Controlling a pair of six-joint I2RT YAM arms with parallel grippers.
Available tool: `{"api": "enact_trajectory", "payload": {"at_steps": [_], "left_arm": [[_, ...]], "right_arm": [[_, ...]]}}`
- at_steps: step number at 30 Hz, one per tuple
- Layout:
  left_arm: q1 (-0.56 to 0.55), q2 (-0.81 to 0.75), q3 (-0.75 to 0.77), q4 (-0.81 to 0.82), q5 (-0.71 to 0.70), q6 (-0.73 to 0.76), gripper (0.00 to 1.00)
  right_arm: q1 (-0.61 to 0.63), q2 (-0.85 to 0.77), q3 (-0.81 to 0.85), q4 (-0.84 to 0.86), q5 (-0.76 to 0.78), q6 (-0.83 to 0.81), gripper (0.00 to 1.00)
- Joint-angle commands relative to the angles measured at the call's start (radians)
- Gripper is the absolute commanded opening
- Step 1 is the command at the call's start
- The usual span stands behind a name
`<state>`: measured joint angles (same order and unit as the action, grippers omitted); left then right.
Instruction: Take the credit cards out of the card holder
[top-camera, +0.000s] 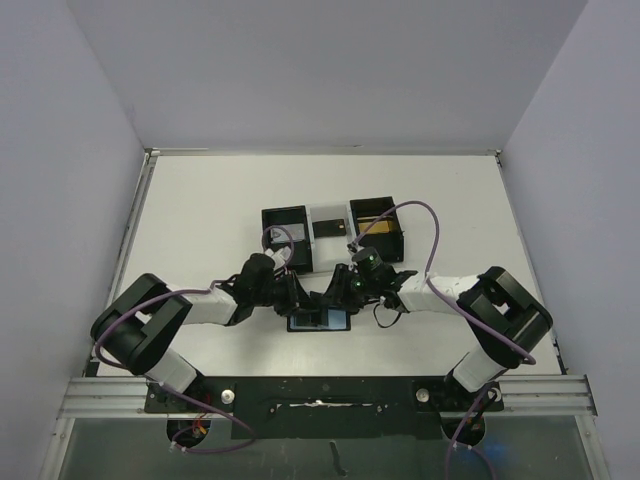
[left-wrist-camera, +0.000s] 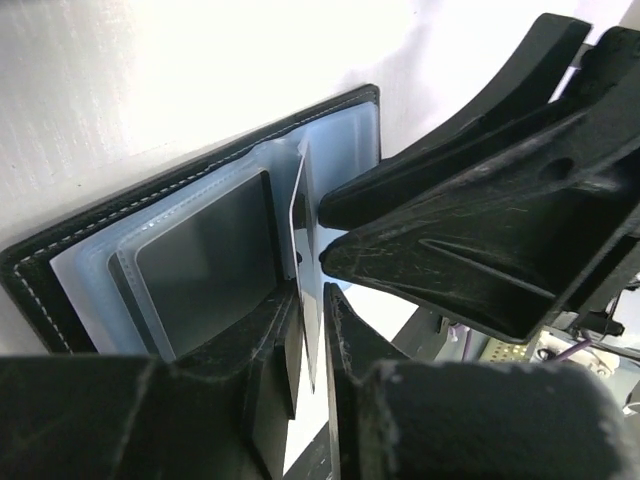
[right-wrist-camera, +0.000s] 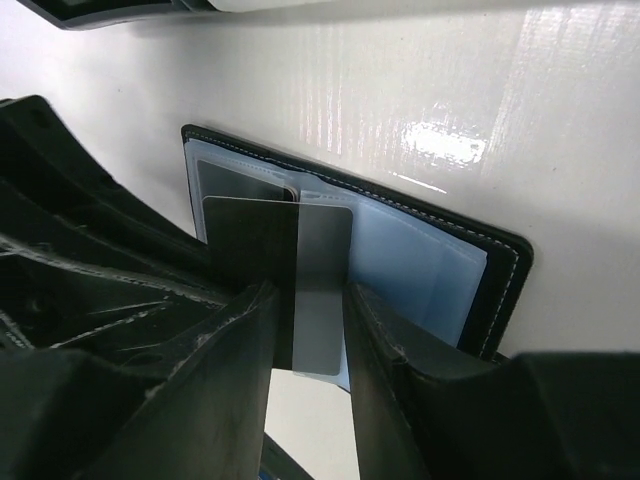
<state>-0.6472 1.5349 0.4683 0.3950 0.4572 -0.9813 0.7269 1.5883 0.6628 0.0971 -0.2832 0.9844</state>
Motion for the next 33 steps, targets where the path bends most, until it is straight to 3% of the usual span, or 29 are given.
{"api": "enact_trajectory", "payload": {"at_steps": [1,5,11,20,26,29,33], "left_arm": [[-0.012,0.043,0.022,0.113,0.05,-0.026,0.14],[-0.013,0.048,0.028,0.088,0.025,-0.026,0.14],[-0.013,-0.016,0.026,-0.009,-0.036,0.008,0.0],[0.0,-0.227,0.024,-0.212,-0.165,0.087,0.0],[0.018,-0.364,-0.013,-0.212,-0.207,0.096,0.0],[0.036,-0.424,-0.026,-0.179,-0.204,0.097,0.0],[0.044,-0.481,-0.027,-0.15,-0.202,0.117,0.0]], "right_arm": [[-0.007,0.0,-0.019,0.047,-0.008,0.023,0.34],[-0.01,-0.012,-0.03,0.048,0.004,0.033,0.33],[-0.018,-0.034,-0.012,-0.021,0.063,0.009,0.33],[-0.021,-0.109,0.026,-0.095,0.126,-0.05,0.36],[-0.024,-0.225,0.021,-0.049,0.156,-0.075,0.55],[-0.029,-0.291,-0.011,0.016,0.179,-0.076,0.69],[-0.039,-0.361,-0.073,0.141,0.187,-0.074,0.79]]}}
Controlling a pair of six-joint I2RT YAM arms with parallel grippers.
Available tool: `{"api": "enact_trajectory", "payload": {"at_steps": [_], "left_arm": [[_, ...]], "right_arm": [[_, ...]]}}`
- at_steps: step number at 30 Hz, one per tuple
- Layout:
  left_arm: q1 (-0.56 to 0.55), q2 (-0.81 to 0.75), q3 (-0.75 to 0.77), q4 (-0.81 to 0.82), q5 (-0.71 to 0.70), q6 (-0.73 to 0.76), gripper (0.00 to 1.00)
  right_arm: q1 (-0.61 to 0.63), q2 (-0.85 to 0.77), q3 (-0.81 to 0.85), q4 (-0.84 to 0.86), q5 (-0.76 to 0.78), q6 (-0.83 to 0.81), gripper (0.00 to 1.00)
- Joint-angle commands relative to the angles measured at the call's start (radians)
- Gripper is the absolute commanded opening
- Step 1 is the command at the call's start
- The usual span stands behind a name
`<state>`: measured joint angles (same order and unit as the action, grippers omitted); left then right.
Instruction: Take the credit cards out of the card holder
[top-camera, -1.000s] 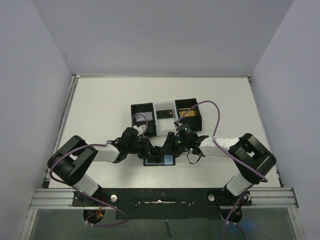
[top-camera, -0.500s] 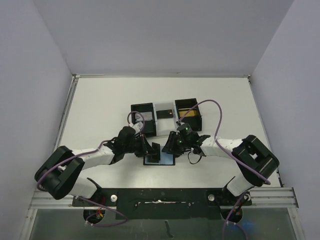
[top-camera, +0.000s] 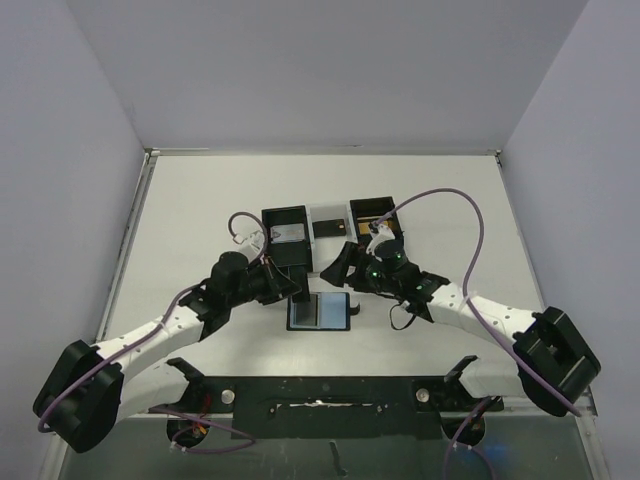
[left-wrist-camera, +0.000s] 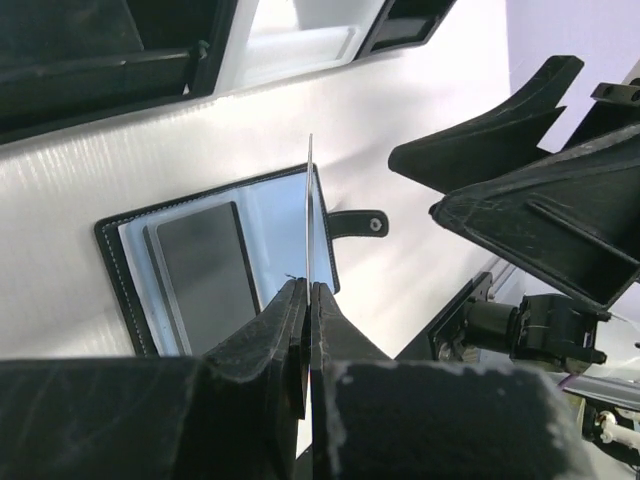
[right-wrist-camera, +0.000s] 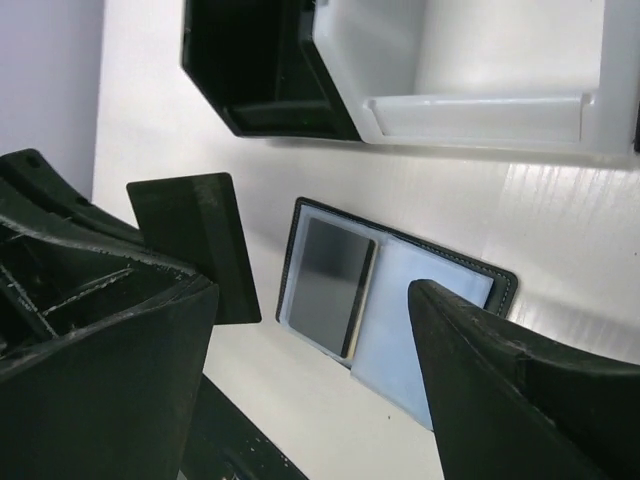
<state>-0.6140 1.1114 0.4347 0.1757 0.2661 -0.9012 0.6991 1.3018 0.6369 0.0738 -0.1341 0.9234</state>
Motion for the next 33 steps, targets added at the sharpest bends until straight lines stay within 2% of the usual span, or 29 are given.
{"api": "enact_trajectory", "payload": {"at_steps": [1,6,10,15,17,24,30,33], "left_arm": [[0.012,-0.07,0.003,0.088,0.0,0.043,0.0],[0.019,-0.087,-0.052,0.368,0.154,0.032,0.0],[0.022,-0.046,-0.025,0.456,0.283,0.007,0.0],[0.028,-0.013,-0.022,0.556,0.344,-0.045,0.0],[0.028,-0.004,-0.022,0.582,0.36,-0.06,0.0],[0.032,0.026,-0.02,0.665,0.414,-0.099,0.0],[0.061,0.024,-0.026,0.681,0.458,-0.113,0.0],[0.081,0.011,-0.038,0.687,0.465,-0.122,0.0]], "right_arm": [[-0.015,-0.089,-0.066,0.207,0.032,-0.01,0.8],[-0.045,-0.129,-0.117,0.372,-0.072,0.006,0.8],[-0.06,-0.127,-0.145,0.528,-0.201,0.035,0.79],[-0.07,-0.103,-0.175,0.724,-0.324,0.081,0.74],[-0.074,-0.083,-0.172,0.779,-0.369,0.112,0.7],[-0.079,-0.004,-0.159,0.925,-0.484,0.191,0.42],[-0.082,0.051,-0.169,1.061,-0.549,0.258,0.25],[-0.084,0.062,-0.176,1.107,-0.571,0.279,0.2]]}}
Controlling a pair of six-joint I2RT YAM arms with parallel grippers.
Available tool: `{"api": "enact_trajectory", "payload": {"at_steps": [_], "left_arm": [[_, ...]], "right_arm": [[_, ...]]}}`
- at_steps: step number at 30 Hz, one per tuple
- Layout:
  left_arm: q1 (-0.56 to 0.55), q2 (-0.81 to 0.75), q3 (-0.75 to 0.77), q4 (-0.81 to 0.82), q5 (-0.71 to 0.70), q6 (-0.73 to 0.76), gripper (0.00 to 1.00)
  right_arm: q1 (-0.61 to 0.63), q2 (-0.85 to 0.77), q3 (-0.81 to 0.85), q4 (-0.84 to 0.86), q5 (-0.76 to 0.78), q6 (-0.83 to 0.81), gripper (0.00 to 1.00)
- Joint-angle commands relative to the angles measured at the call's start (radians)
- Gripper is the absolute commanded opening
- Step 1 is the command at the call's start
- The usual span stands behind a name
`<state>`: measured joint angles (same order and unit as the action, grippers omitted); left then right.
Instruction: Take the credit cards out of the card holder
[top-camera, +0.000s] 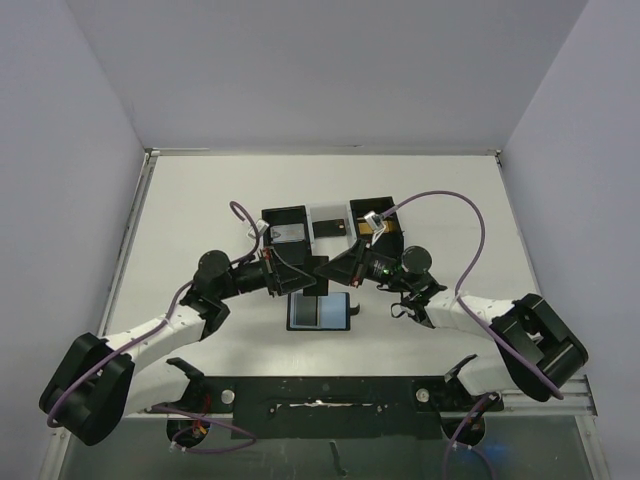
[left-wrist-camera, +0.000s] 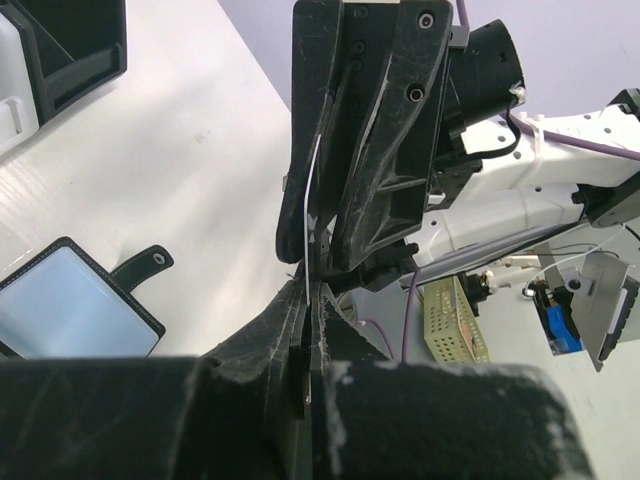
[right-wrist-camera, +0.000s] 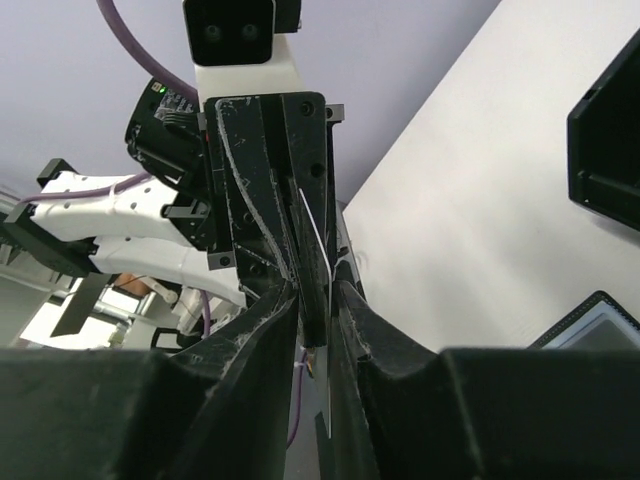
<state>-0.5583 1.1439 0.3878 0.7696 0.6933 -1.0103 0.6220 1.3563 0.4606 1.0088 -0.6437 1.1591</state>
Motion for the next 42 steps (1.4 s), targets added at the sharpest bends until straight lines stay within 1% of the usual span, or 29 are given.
{"api": "enact_trajectory", "payload": {"at_steps": [1,4,9,13,14,16,17,19,20,22,23,24,29,31,36,40,42], "left_arm": [[0.03,-0.024,0.007,0.098,0.039,-0.019,0.0],[0.034,-0.029,0.005,0.109,0.049,-0.027,0.0],[0.034,-0.026,0.007,0.136,0.058,-0.045,0.0],[0.034,-0.024,0.011,0.146,0.062,-0.051,0.0],[0.034,-0.025,0.011,0.146,0.066,-0.05,0.01],[0.034,-0.033,0.006,0.143,0.068,-0.047,0.12],[0.034,-0.038,0.003,0.143,0.068,-0.046,0.15],[0.034,-0.05,-0.001,0.136,0.068,-0.042,0.17],[0.034,-0.055,-0.003,0.13,0.069,-0.039,0.15],[0.034,-0.058,-0.001,0.125,0.072,-0.035,0.04],[0.034,-0.058,0.0,0.127,0.076,-0.033,0.0],[0.034,-0.057,0.002,0.126,0.08,-0.031,0.0],[0.034,-0.053,0.007,0.145,0.071,-0.033,0.0],[0.034,-0.056,0.009,0.151,0.065,-0.033,0.0],[0.034,-0.051,0.019,0.169,0.07,-0.041,0.0],[0.034,-0.041,0.023,0.185,0.078,-0.051,0.0],[0.034,-0.039,0.023,0.187,0.081,-0.051,0.0]], "right_arm": [[-0.008,0.008,-0.003,0.179,-0.063,0.047,0.19],[-0.009,0.007,-0.005,0.188,-0.066,0.051,0.19],[-0.012,0.016,0.004,0.208,-0.094,0.061,0.14],[-0.019,0.009,-0.005,0.217,-0.087,0.07,0.02],[-0.023,0.006,-0.01,0.218,-0.084,0.074,0.0],[-0.033,-0.001,-0.018,0.218,-0.076,0.08,0.0],[-0.037,-0.007,-0.023,0.22,-0.073,0.082,0.0],[-0.041,-0.014,-0.023,0.219,-0.074,0.083,0.0],[-0.043,-0.016,-0.022,0.218,-0.077,0.083,0.0],[-0.044,-0.015,-0.018,0.215,-0.079,0.083,0.0],[-0.044,-0.016,-0.016,0.214,-0.08,0.085,0.0],[-0.043,-0.015,-0.016,0.215,-0.08,0.084,0.01],[-0.044,-0.018,-0.023,0.207,-0.085,0.082,0.18],[-0.045,-0.02,-0.028,0.204,-0.085,0.081,0.21],[-0.045,-0.015,-0.025,0.205,-0.105,0.083,0.2],[-0.046,-0.001,-0.004,0.209,-0.128,0.083,0.17],[-0.044,0.003,-0.001,0.214,-0.133,0.086,0.12]]}}
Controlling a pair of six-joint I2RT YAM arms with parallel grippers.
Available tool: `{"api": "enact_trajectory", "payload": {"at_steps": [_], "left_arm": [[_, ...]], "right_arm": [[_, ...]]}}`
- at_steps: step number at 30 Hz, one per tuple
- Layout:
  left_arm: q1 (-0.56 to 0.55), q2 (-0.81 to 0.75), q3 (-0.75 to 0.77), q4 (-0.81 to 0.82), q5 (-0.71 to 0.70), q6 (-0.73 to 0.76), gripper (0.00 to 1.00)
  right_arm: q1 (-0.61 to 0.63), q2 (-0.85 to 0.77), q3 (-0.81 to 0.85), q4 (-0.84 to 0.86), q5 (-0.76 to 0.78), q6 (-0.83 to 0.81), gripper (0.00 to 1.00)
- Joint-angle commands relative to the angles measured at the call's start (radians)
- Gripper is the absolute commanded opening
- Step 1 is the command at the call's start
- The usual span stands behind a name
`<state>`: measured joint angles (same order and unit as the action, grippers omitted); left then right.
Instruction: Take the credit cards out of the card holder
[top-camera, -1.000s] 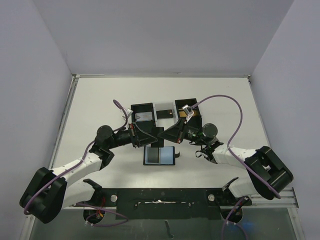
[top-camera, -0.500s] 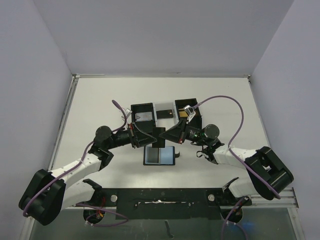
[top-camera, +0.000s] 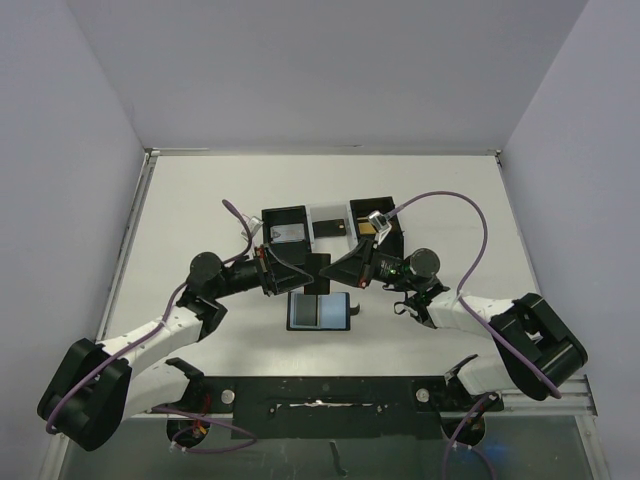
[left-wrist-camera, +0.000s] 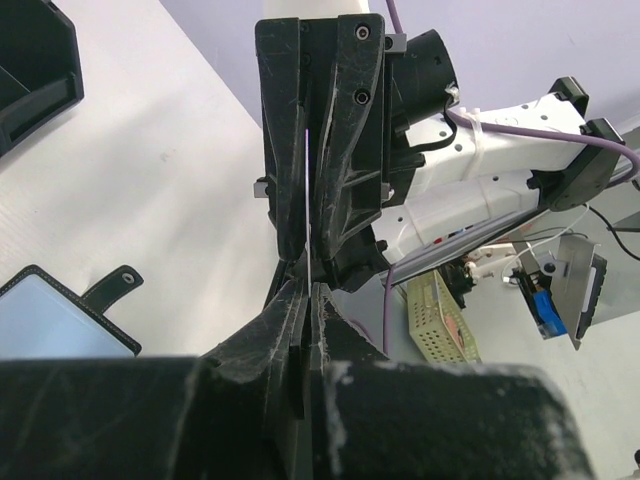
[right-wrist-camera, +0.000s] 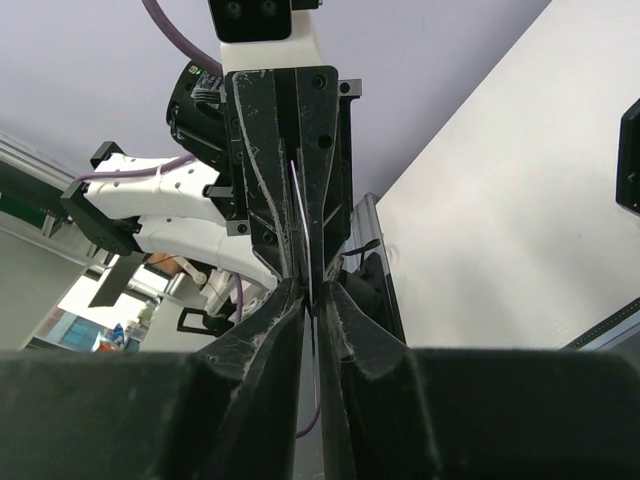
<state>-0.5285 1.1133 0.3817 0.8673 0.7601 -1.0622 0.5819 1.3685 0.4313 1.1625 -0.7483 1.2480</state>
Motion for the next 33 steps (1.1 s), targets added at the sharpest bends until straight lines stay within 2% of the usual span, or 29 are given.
{"api": "enact_trajectory", "payload": {"at_steps": [1,3,5,6,10,11,12,13,16,18,21,24,27,29,31,33], "left_arm": [[0.005,-0.009,0.028,0.089,0.015,0.001,0.0],[0.004,-0.01,0.027,0.084,0.011,0.001,0.0],[0.004,-0.013,0.026,0.066,0.002,0.008,0.0],[0.005,-0.013,0.026,0.044,-0.005,0.016,0.05],[0.005,-0.056,0.044,-0.146,-0.073,0.095,0.42],[0.004,-0.073,0.051,-0.23,-0.114,0.126,0.55],[0.005,-0.094,0.06,-0.315,-0.162,0.158,0.64],[0.005,-0.114,0.067,-0.4,-0.216,0.191,0.67],[0.011,-0.179,0.09,-0.646,-0.415,0.246,0.68],[0.018,-0.217,0.098,-0.776,-0.537,0.249,0.69],[0.042,-0.256,0.103,-0.879,-0.623,0.259,0.69],[0.063,-0.286,0.104,-0.92,-0.641,0.269,0.7],[0.075,-0.301,0.107,-0.947,-0.661,0.281,0.71],[0.08,-0.302,0.109,-0.959,-0.669,0.287,0.71],[0.086,-0.298,0.11,-0.963,-0.666,0.292,0.71],[0.088,-0.294,0.113,-0.969,-0.66,0.294,0.71]], "right_arm": [[-0.005,-0.01,0.028,0.064,-0.027,-0.001,0.09],[-0.005,-0.014,0.027,0.061,-0.023,-0.003,0.02],[-0.005,-0.02,0.029,0.056,-0.024,-0.007,0.0],[-0.007,-0.027,0.029,0.046,-0.022,-0.012,0.0],[-0.04,-0.095,0.035,-0.14,0.025,-0.114,0.0],[-0.05,-0.125,0.04,-0.212,0.051,-0.156,0.0],[-0.06,-0.156,0.049,-0.304,0.086,-0.211,0.0],[-0.065,-0.192,0.064,-0.41,0.132,-0.276,0.0],[-0.06,-0.269,0.175,-0.787,0.336,-0.512,0.0],[-0.055,-0.285,0.237,-0.944,0.458,-0.648,0.0],[-0.044,-0.267,0.32,-1.094,0.622,-0.834,0.0],[-0.004,-0.224,0.377,-1.15,0.786,-1.007,0.0],[0.068,-0.168,0.393,-1.111,0.888,-1.242,0.02],[0.145,-0.126,0.391,-1.063,0.974,-1.412,0.01],[0.181,-0.087,0.39,-1.013,1.001,-1.527,0.0],[0.189,-0.06,0.399,-0.967,0.992,-1.567,0.0]]}}
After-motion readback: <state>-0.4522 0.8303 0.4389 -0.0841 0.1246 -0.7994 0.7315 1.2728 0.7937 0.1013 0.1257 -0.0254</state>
